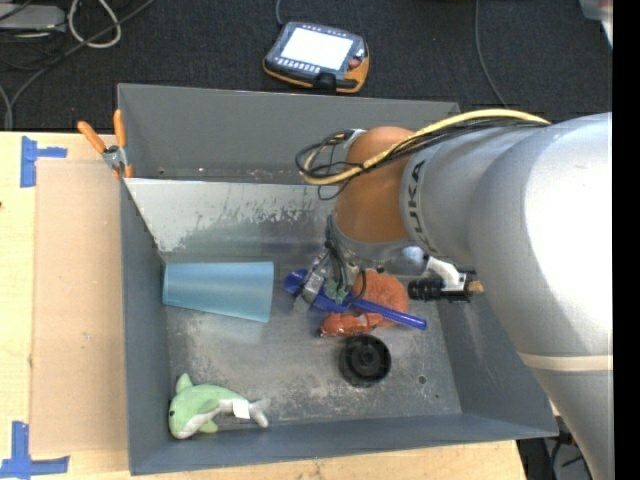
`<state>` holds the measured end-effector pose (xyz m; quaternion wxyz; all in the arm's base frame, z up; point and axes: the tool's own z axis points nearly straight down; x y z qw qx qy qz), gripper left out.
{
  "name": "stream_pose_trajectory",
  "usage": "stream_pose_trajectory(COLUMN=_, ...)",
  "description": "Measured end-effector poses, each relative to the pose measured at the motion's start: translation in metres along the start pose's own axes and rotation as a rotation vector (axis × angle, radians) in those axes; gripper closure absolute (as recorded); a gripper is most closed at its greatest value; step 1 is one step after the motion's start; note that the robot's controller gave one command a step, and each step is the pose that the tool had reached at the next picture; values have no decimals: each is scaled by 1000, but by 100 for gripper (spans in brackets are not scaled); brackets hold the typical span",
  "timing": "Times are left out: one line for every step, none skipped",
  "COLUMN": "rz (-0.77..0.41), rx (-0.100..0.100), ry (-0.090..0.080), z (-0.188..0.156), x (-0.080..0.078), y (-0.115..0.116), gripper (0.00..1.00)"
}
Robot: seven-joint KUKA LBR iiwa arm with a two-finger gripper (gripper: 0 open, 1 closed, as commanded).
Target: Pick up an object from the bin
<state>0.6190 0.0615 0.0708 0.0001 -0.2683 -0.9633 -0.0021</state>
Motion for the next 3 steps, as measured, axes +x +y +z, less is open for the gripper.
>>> stream_pose_trajectory(rz=-1, rx=0, ry=0, z=0, x=0, y=0, gripper=100)
stream_pose_trajectory(rz=-1, rx=3, ry=4, z=-12, x=1, y=-1, gripper=100)
stream_pose_trajectory(rz=-1, rx=1, ry=2, z=-35, x=0, y=-1, gripper=100)
